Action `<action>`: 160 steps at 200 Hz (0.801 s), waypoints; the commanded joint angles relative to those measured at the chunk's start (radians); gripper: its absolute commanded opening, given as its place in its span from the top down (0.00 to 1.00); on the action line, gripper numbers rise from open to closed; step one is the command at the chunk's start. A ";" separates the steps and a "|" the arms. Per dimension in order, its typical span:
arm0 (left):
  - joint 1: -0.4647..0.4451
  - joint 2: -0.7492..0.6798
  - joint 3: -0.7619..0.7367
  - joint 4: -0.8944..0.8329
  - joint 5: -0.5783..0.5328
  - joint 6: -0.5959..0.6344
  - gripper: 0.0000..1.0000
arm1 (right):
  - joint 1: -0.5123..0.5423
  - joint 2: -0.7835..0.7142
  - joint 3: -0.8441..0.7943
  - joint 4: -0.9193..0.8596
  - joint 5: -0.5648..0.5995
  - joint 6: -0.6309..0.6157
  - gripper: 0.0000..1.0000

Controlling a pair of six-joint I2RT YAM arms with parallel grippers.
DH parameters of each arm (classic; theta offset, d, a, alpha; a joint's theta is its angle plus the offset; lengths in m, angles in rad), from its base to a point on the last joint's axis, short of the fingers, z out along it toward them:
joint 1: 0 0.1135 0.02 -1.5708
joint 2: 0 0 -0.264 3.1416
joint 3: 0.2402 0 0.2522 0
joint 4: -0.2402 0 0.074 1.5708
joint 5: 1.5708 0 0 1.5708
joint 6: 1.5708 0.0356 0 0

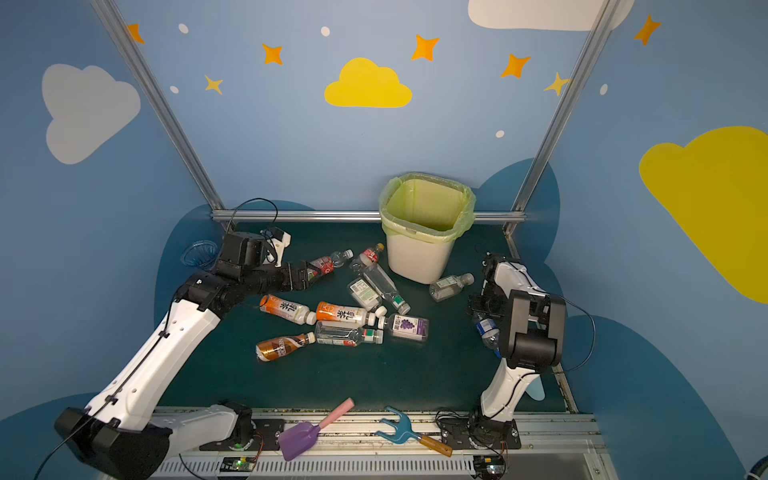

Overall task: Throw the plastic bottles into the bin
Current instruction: 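Close right gripper around the blue-label water bottle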

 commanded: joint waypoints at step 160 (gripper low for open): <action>0.007 0.015 -0.010 -0.014 0.005 0.002 0.00 | -0.046 -0.027 -0.049 0.099 -0.222 0.114 0.66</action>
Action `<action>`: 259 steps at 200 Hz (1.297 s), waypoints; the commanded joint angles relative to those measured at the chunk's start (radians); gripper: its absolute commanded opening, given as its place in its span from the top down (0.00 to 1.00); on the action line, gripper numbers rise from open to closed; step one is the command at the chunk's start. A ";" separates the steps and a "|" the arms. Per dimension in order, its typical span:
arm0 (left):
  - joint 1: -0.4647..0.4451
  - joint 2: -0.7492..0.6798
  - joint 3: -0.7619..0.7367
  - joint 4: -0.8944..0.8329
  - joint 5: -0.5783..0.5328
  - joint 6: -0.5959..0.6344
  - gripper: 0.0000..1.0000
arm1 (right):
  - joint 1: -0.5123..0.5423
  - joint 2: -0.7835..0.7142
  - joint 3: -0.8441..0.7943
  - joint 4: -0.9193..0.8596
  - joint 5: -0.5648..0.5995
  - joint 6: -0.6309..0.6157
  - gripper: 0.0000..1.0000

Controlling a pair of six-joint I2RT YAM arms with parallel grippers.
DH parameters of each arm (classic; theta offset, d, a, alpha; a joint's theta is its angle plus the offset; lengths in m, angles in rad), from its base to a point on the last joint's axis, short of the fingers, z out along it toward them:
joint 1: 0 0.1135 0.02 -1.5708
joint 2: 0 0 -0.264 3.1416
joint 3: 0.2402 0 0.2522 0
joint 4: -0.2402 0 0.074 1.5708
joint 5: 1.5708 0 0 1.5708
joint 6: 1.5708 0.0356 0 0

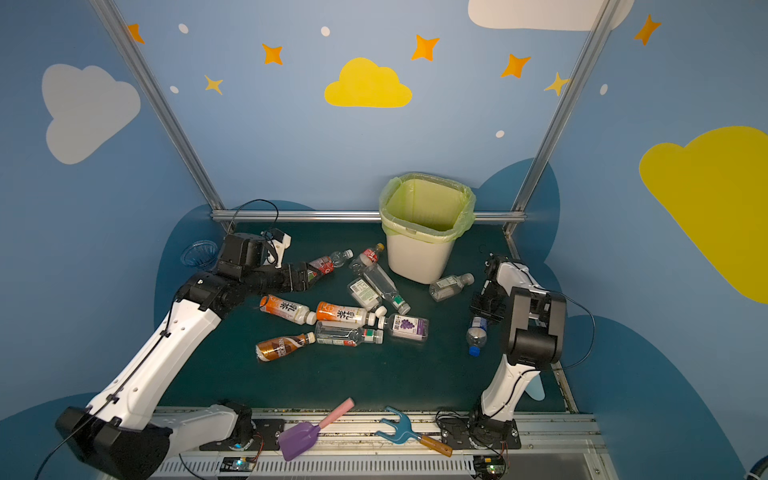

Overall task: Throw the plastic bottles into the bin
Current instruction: 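Close right gripper around the blue-label water bottle, then lift the blue-label bottle over the bin and open right gripper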

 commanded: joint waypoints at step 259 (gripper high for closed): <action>0.007 0.085 0.060 -0.100 0.111 -0.012 0.00 | 0.261 -0.174 0.902 0.359 0.099 0.114 0.11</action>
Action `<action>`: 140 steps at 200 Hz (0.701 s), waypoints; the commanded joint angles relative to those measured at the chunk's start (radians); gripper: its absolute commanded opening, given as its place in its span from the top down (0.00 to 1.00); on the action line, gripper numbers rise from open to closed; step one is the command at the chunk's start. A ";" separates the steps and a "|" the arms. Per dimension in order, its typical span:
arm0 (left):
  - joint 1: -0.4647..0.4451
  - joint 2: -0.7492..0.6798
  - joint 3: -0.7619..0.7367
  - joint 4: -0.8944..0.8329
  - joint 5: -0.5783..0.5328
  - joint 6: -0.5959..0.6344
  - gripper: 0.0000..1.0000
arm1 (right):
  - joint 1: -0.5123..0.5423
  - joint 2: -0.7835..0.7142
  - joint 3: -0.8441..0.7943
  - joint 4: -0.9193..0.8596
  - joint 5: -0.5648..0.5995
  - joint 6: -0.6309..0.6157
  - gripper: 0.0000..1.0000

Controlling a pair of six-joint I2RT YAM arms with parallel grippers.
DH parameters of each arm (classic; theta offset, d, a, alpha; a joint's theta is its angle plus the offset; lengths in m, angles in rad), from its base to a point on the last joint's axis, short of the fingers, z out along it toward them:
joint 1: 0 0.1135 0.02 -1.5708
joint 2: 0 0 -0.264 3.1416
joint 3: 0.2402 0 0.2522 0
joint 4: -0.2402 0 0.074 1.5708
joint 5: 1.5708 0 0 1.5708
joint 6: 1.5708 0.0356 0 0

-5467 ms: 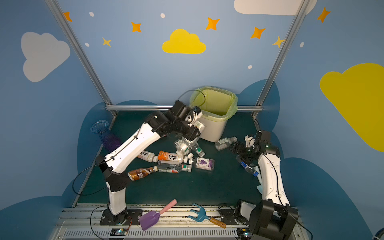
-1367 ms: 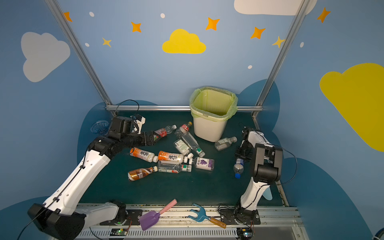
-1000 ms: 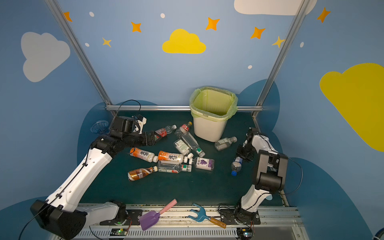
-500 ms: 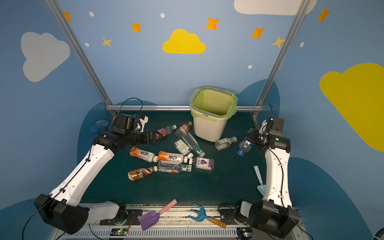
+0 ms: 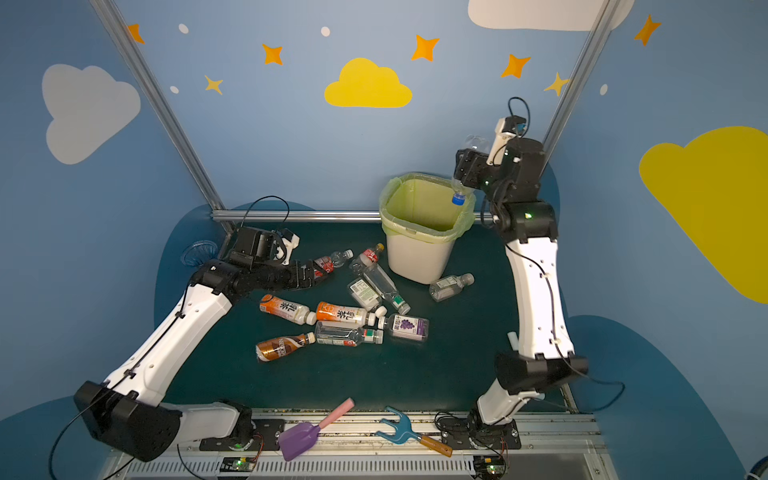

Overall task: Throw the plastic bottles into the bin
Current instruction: 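Lift the blue-label bottle over the bin and open right gripper, then withdraw right arm from bin while left gripper reaches to brown Nescafe bottle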

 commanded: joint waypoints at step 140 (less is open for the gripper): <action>-0.047 0.004 -0.119 -0.078 -0.126 -0.120 0.00 | 0.012 -0.461 -0.705 -0.261 -0.249 -0.127 0.19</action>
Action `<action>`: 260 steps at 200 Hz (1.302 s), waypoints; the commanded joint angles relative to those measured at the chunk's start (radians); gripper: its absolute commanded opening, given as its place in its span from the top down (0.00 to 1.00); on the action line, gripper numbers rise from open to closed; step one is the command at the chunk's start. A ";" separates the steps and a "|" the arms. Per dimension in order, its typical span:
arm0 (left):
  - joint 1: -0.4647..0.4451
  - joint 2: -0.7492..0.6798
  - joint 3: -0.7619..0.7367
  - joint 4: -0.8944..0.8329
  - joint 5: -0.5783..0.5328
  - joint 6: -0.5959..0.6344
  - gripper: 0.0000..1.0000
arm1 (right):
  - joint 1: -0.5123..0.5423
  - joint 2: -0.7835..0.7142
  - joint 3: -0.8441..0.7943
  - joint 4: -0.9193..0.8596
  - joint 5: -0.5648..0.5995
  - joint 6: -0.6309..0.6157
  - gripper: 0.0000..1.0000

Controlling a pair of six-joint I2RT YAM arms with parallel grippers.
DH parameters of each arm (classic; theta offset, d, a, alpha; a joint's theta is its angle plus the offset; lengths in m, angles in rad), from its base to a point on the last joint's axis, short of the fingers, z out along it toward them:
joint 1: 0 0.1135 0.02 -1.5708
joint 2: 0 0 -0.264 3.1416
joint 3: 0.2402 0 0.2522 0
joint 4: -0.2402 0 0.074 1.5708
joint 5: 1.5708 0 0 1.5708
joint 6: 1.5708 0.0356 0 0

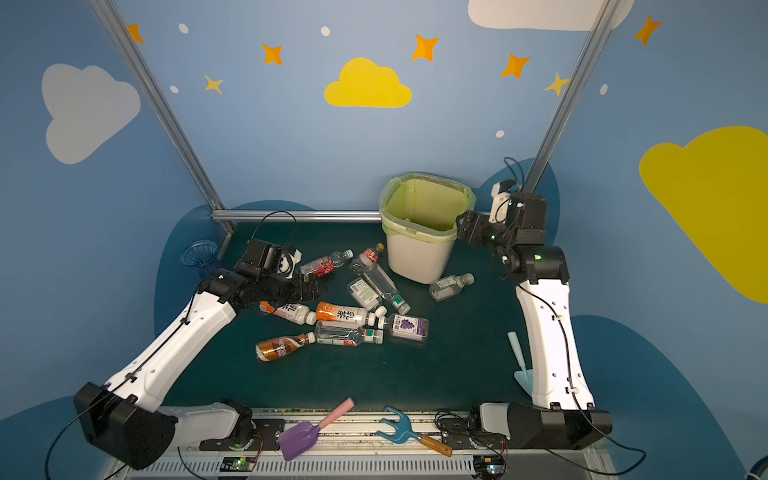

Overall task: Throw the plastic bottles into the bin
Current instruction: 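Withdraw right arm from bin while left gripper reaches to brown Nescafe bottle, then close left gripper on brown Nescafe bottle while right gripper hovers near bottles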

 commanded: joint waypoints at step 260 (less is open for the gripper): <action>0.023 0.145 -0.178 -0.230 -0.356 0.041 0.00 | 0.418 -0.091 -0.437 -0.054 -0.079 -0.067 0.22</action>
